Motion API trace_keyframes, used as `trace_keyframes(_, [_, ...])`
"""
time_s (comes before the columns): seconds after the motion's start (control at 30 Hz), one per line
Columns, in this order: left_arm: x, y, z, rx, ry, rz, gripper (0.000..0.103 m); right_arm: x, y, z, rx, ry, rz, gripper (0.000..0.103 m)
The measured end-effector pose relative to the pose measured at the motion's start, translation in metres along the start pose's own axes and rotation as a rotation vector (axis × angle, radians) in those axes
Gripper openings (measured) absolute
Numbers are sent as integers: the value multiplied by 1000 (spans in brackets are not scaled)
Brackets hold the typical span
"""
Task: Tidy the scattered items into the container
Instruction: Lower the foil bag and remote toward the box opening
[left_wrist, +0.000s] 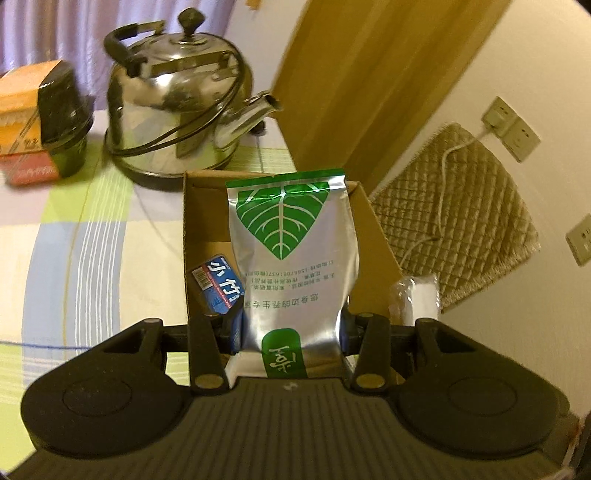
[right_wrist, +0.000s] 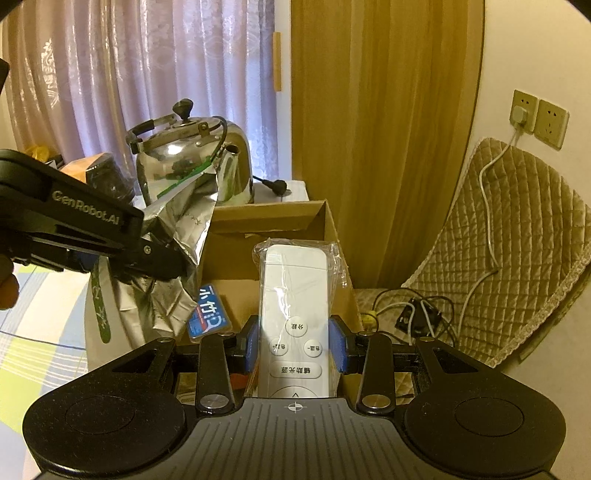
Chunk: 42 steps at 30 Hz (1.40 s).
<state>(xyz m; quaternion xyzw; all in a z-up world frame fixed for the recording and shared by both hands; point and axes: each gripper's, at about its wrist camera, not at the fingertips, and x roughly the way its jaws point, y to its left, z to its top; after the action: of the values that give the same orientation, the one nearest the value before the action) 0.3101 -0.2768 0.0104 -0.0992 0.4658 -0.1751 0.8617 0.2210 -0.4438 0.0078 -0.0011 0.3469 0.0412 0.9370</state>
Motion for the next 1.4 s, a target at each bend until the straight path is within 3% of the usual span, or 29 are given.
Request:
trace_keyframes(0.4, [7,-10,1,-34,1,36,40,0,-2,-1,15,-5,9,41])
trace_keyframes(1.4, [9,-11,3,-15,-23,34,41,1,-2,-1,16,-9,7,41])
